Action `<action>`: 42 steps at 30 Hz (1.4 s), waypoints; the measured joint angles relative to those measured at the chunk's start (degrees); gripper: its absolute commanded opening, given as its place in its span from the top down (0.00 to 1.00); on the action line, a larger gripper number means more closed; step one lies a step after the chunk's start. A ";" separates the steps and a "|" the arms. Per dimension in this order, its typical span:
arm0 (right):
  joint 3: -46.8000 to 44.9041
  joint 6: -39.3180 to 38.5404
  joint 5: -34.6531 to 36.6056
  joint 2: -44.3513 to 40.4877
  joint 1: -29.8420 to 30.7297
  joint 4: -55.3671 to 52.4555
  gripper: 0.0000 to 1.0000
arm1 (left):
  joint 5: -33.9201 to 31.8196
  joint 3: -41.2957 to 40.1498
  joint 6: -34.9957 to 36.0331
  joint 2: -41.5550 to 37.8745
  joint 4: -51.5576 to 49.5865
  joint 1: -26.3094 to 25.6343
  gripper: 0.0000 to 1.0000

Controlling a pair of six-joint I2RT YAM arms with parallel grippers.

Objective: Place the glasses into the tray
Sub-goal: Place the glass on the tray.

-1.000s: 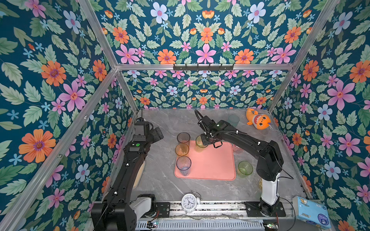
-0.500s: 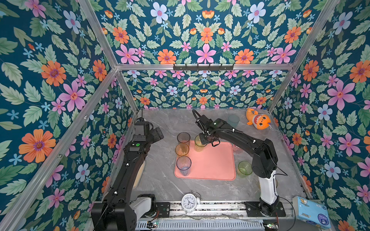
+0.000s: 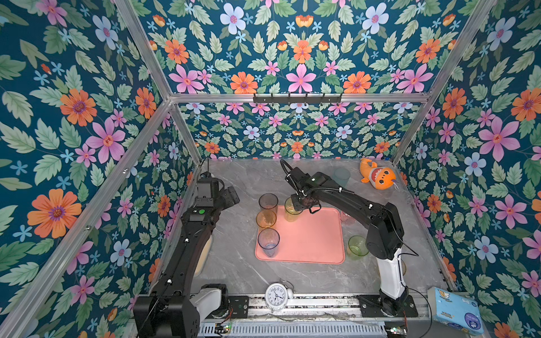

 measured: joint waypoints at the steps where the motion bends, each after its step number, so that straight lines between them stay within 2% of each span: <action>1: 0.09 0.00 0.11 0.00 0.00 -0.13 0.98 | 0.00 -0.11 0.00 0.00 0.00 0.00 0.07; 8: 0.79 0.00 0.61 0.15 0.00 -0.94 0.91 | 0.00 -0.22 0.02 0.00 0.00 0.00 0.07; 21: 2.51 0.04 -0.96 1.53 -0.02 -1.49 0.85 | -0.09 -0.96 0.02 -0.52 -0.04 0.02 0.07; 29: 3.45 0.02 -1.36 1.88 0.00 -2.03 0.76 | -0.22 -0.96 0.02 -0.79 -0.04 0.02 0.07; 42: 6.67 0.02 -0.33 2.56 -0.22 -4.61 0.74 | -0.24 -1.18 0.17 -0.79 -0.04 0.02 0.07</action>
